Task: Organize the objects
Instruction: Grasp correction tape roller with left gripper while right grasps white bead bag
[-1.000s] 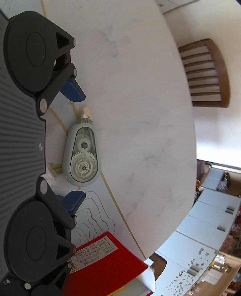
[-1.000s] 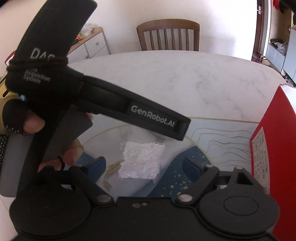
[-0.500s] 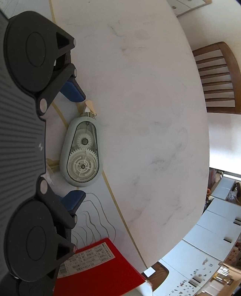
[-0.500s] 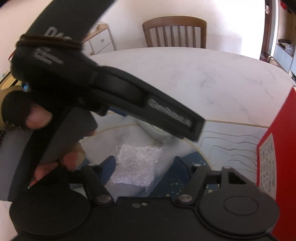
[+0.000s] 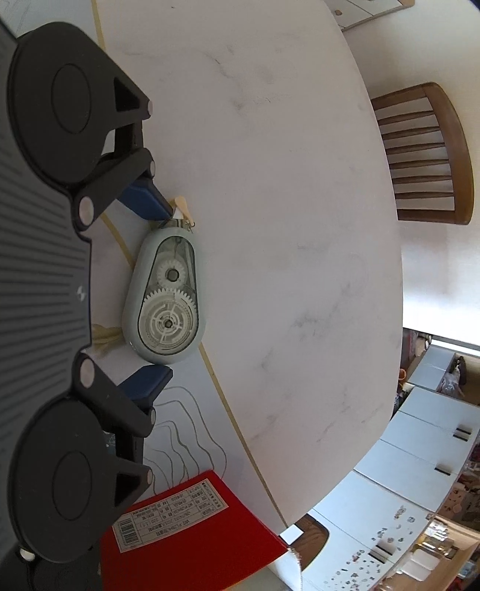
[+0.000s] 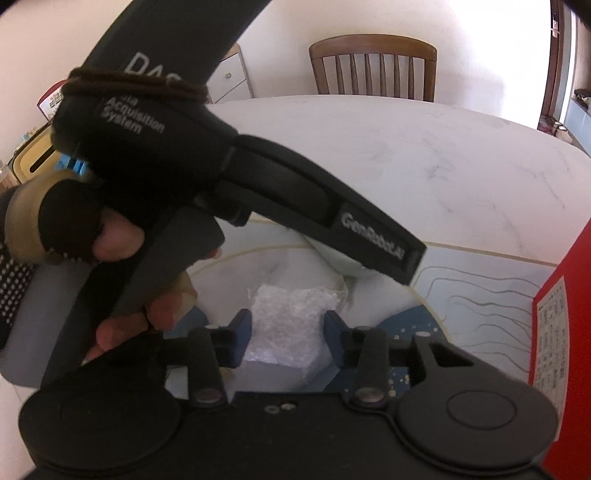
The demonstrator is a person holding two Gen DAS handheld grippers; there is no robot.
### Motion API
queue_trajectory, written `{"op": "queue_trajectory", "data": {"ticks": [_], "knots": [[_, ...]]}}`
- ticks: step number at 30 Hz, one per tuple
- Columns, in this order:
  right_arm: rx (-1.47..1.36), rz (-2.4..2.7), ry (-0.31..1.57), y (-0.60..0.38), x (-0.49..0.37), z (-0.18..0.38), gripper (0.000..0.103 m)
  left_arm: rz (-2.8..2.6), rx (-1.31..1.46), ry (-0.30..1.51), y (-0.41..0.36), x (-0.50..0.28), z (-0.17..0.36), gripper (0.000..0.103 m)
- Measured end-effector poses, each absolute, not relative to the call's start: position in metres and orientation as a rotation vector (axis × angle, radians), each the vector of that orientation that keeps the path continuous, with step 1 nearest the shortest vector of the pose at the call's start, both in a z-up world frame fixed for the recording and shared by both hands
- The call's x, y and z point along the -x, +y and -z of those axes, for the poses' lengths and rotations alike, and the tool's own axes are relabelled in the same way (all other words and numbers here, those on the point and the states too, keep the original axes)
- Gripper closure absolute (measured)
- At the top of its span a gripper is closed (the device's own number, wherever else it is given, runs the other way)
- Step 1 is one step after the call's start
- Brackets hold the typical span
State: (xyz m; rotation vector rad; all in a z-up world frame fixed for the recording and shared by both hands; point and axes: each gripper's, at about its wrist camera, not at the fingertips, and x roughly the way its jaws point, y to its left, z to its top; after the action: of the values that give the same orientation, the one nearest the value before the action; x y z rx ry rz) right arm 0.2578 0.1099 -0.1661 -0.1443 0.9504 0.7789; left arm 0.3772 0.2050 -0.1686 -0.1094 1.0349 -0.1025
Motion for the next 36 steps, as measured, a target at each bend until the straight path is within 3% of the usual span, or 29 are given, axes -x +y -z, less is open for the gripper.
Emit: {"op": "queue_trajectory", "data": {"ticks": [13,15,17,19,25,27,29,31,36], "knots": [[0.086,-0.682,0.954,0.08,-0.234,0.155,0.077,0.061,0.166,1.024,0.232,-0.35,0.167,0.018],[0.075,-0.677,0.951,0.072,-0.231,0.148,0.078,0.06,0.162,1.026,0.232,-0.344,0.166,0.026],[0.068,-0.668,0.945,0.067,-0.227,0.143,0.078,0.063,0.172,1.036,0.234,-0.339,0.166,0.056],[0.07,-0.669,0.947,0.07,-0.25,0.14,0.078,0.061,0.171,1.047,0.233,-0.335,0.167,0.058],[0.069,-0.662,0.956,0.06,-0.24,0.138,0.078,0.037,0.177,1.04,0.233,-0.327,0.169,0.057],[0.068,-0.66,0.954,0.056,-0.236,0.136,0.078,0.022,0.204,1.049,0.233,-0.33,0.168,0.052],[0.067,-0.658,0.955,0.054,-0.234,0.136,0.078,-0.011,0.222,1.052,0.232,-0.334,0.167,0.036],[0.06,-0.658,0.955,0.051,-0.232,0.136,0.078,-0.041,0.232,1.053,0.231,-0.337,0.167,0.029],[0.056,-0.663,0.951,0.047,-0.231,0.137,0.078,-0.174,0.288,1.071,0.228,-0.354,0.169,0.023]]}}
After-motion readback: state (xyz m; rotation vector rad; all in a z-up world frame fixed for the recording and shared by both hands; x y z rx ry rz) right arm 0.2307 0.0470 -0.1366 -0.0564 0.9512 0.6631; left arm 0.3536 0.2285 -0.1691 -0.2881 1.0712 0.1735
